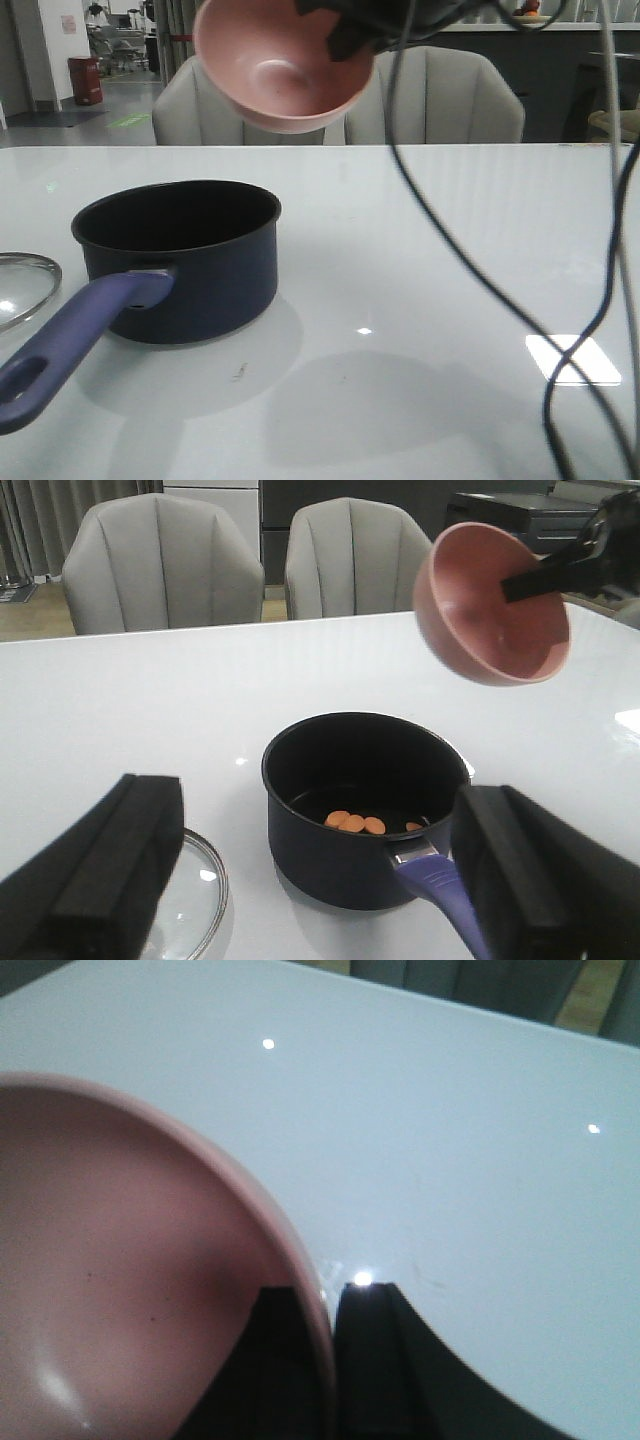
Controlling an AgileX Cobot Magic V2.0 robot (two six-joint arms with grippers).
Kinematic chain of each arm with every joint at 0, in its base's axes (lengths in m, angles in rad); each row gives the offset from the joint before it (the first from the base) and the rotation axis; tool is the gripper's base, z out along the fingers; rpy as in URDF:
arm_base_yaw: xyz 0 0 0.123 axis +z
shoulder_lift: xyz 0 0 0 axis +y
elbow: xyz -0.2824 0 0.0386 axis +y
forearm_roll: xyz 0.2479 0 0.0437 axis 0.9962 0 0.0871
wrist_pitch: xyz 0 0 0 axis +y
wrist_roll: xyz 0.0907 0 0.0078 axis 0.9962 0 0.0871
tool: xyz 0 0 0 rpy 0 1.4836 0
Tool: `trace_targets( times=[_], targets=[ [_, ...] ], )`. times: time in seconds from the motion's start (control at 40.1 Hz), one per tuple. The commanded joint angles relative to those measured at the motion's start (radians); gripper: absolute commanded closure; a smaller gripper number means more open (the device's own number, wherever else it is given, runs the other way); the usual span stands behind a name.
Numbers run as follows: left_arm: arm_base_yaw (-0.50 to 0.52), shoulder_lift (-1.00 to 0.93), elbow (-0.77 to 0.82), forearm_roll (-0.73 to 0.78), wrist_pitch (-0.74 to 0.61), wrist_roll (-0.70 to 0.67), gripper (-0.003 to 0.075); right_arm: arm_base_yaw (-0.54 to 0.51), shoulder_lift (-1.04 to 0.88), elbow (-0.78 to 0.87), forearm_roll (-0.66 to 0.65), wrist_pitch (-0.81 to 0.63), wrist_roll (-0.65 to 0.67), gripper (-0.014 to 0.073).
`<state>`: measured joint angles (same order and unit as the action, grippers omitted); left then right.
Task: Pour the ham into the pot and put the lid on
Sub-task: 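Turn the empty bowl upright and move it back to its spot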
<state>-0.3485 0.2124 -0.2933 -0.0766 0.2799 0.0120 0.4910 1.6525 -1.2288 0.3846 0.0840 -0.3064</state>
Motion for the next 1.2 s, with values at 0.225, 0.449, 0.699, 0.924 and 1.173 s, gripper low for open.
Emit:
trace_targets(
  times=[0.225,0.449,0.699,0.924,1.173],
  targets=[
    [-0.006,0.007,-0.029,-0.009,-0.078,0.002,0.0139,-0.237,-0.100,-0.024,-0.018,0.366,-0.006,0.0447],
    [-0.006,0.007,-0.029,-0.009,-0.078,0.002,0.0139,-0.280,-0.087,-0.024,-0.109,0.475,-0.012,0.0447],
    [-0.006,0.007,-0.029,-0.009,-0.078,0.002,0.0139,-0.299,0.018,-0.024,-0.116,0.571,0.027,0.0443],
    [-0.006,0.007,-0.029,-0.009,-0.078,0.002,0.0139,-0.342,0.116,-0.024,-0.114,0.570,0.075,0.0443],
    [-0.006,0.007,-0.029,-0.009,-0.078,0.002,0.0139,-0.364,0.154,-0.025,-0.113,0.571,0.076,0.0394]
  ],
)
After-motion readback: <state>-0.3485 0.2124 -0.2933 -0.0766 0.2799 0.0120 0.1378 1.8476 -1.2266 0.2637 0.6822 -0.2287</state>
